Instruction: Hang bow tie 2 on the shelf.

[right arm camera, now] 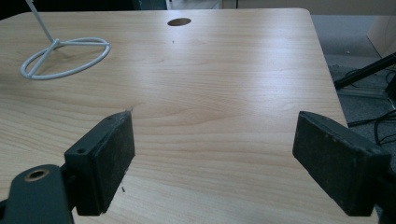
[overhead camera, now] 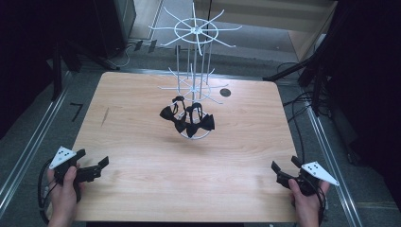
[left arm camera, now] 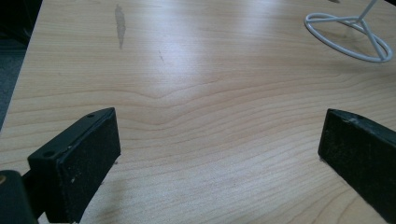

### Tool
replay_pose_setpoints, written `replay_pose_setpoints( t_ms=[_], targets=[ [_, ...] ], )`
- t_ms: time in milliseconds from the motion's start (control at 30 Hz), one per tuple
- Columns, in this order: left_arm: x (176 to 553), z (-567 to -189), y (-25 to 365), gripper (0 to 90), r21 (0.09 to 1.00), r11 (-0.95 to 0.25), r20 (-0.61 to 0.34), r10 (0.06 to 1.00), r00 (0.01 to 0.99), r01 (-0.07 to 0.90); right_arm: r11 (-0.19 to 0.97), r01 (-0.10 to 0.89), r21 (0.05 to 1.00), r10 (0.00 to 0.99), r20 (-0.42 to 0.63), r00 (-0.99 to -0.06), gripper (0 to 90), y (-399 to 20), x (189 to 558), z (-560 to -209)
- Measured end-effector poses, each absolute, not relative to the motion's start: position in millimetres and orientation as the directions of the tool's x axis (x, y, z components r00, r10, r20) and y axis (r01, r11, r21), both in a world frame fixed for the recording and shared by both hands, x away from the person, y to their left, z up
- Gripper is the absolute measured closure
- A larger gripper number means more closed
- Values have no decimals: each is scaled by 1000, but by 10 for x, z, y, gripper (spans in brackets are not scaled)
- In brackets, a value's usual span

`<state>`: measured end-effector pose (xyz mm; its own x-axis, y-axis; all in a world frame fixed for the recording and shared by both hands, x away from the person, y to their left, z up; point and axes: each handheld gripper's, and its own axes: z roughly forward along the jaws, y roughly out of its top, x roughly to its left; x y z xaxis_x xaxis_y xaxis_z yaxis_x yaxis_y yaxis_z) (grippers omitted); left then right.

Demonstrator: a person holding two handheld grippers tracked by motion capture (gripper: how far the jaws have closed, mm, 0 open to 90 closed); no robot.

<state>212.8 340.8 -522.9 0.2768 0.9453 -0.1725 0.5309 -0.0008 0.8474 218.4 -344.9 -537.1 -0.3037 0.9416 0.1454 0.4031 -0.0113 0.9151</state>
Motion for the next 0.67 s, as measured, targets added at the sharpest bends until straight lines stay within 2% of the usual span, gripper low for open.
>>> replay_pose_setpoints(
  t_ms=[133,667],
  targets=[
    [2129,-5229,3409,0,846,1,-174,946,274,533,-42,428,903,952,167,-259,143,-3544,2171,-5399],
    [2131,-5230,3408,0,846,2,-173,947,272,534,-24,460,888,956,155,-250,145,-3557,2227,-5469]
  ],
)
